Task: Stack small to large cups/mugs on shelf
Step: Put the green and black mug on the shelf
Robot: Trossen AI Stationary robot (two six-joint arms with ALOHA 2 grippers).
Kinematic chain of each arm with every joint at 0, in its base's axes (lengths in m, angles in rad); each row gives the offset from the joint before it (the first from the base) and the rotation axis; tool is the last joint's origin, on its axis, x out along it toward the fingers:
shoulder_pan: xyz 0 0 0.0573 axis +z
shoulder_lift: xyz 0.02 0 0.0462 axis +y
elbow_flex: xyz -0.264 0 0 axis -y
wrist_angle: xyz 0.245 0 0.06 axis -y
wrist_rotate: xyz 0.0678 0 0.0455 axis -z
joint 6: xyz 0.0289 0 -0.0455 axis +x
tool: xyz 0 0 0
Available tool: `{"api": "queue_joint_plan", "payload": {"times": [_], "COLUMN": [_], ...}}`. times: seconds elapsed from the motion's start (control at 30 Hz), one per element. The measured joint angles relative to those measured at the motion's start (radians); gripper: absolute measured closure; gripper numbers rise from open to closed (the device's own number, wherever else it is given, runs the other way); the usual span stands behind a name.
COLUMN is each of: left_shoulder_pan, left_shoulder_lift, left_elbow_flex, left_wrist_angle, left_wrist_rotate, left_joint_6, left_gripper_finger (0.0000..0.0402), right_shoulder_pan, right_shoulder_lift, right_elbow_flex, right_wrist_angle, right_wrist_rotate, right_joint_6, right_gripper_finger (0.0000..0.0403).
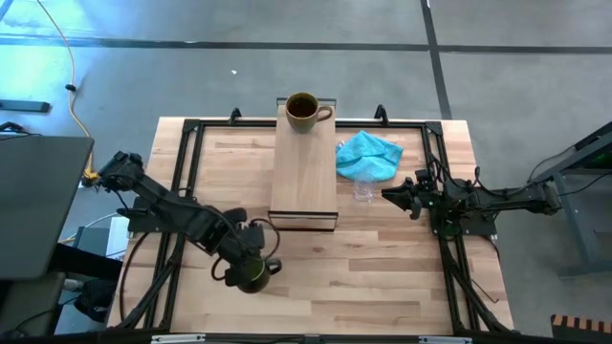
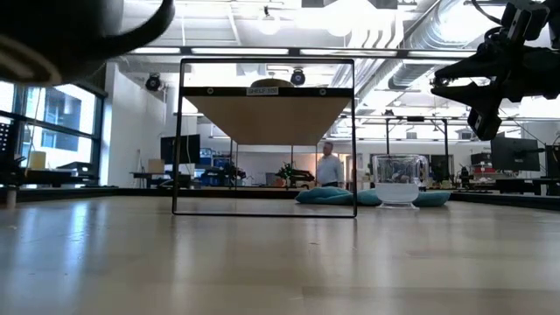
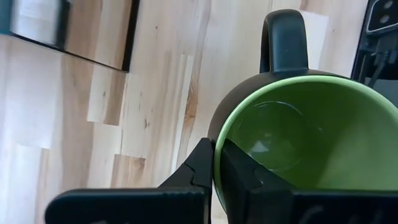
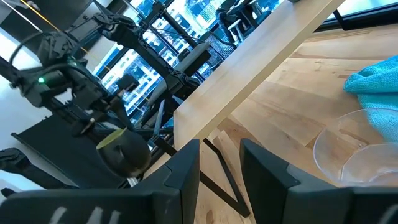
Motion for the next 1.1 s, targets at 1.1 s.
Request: {"api": "queue_joint_plan", "payload": {"times": [1.1], "left_shoulder_pan": [0.0], "left_shoulder_lift": [0.0], "left_elbow_flex": [0.311], "left_wrist_angle": [-0.254], "left_wrist_rotate": [-0.091], "left_joint_6": [0.052], "left_gripper_finger": [0.0401], "right_shoulder_pan": [0.0], "right_shoulder_lift": [0.0], "right_elbow_flex": [0.0], "right_wrist_angle": [0.0], "right_wrist_rotate": [0.0], "right_joint_6": [-0.003], "right_gripper_finger": [0.0297]}}
